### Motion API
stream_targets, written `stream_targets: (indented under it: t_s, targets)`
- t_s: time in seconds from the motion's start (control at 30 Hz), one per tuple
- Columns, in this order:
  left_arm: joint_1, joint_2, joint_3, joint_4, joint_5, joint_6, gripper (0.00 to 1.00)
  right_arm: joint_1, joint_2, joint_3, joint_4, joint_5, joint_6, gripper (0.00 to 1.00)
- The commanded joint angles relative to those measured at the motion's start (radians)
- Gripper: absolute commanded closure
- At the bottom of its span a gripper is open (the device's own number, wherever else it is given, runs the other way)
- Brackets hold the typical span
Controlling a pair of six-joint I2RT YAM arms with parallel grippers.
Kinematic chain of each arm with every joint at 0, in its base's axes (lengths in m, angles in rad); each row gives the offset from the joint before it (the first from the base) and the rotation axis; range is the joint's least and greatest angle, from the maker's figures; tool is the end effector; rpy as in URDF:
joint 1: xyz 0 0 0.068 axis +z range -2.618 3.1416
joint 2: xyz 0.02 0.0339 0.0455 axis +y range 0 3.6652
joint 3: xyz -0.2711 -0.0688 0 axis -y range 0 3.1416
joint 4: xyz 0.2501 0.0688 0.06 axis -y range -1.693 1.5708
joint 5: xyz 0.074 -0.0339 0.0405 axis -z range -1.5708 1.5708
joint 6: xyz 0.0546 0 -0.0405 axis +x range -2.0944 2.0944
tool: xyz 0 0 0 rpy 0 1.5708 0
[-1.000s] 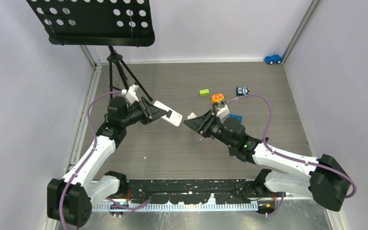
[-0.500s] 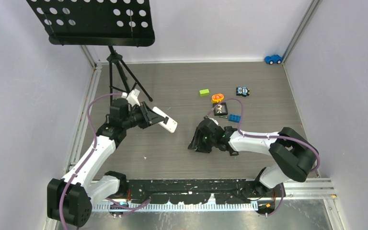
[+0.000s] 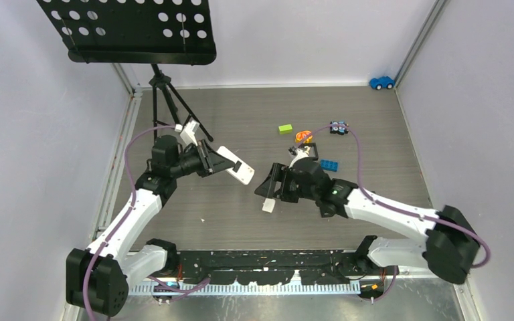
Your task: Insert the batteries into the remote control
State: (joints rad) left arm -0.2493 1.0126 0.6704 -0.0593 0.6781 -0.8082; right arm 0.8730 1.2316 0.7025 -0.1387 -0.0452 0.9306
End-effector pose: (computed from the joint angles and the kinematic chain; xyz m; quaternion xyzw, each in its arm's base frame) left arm 0.2235 -0.0923 0.2705 -0.0405 0.8066 -0.5020 0.3095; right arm 0.1760 0.2138 0.2151 0.0160 0.8995 0.3548 0.2546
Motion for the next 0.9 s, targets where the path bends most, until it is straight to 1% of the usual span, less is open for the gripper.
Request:
stream_targets:
  t_s: [0.0,0.07,0.13,0.3,0.4,0.5,0.57,0.6,0.7,0.8,0.87]
  targets:
    - [-0.001,-0.01,0.017,0.18,0.11,-0.095,1.0,0.004,-0.126,-0.045,0.369,-0.188,0.032,0.19]
    - [-0.001,-0.019,0.018,0.23,0.135,-0.153,1.0,0.006,-0.131,-0.041,0.462,-0.24,0.092,0.2]
    - [-0.001,-0.029,0.018,0.269,0.147,-0.208,1.0,0.014,-0.133,-0.05,0.545,-0.243,0.131,0.2]
    - [0.0,-0.047,0.018,0.354,0.182,-0.35,1.0,0.016,-0.153,-0.092,0.727,-0.139,0.209,0.19]
    - [-0.001,-0.053,0.02,0.392,0.205,-0.406,1.0,0.016,-0.165,-0.097,0.758,-0.083,0.223,0.19]
    - [-0.001,-0.064,0.022,0.407,0.211,-0.429,1.0,0.015,-0.175,-0.096,0.774,-0.047,0.216,0.19]
    - [-0.001,-0.066,0.022,0.428,0.216,-0.451,1.0,0.017,-0.176,-0.099,0.802,-0.037,0.21,0.21]
    - [-0.001,-0.065,0.019,0.449,0.225,-0.471,1.0,0.016,-0.173,-0.1,0.82,-0.036,0.208,0.23]
    - [-0.001,-0.058,0.01,0.503,0.247,-0.515,0.98,0.016,-0.153,-0.094,0.876,-0.038,0.215,0.34]
    - [-0.001,-0.048,0.0,0.537,0.262,-0.542,0.93,0.015,-0.129,-0.09,0.918,-0.031,0.224,0.51]
    - [-0.001,-0.042,-0.004,0.564,0.274,-0.558,0.88,0.016,-0.123,-0.083,0.925,-0.021,0.225,0.6]
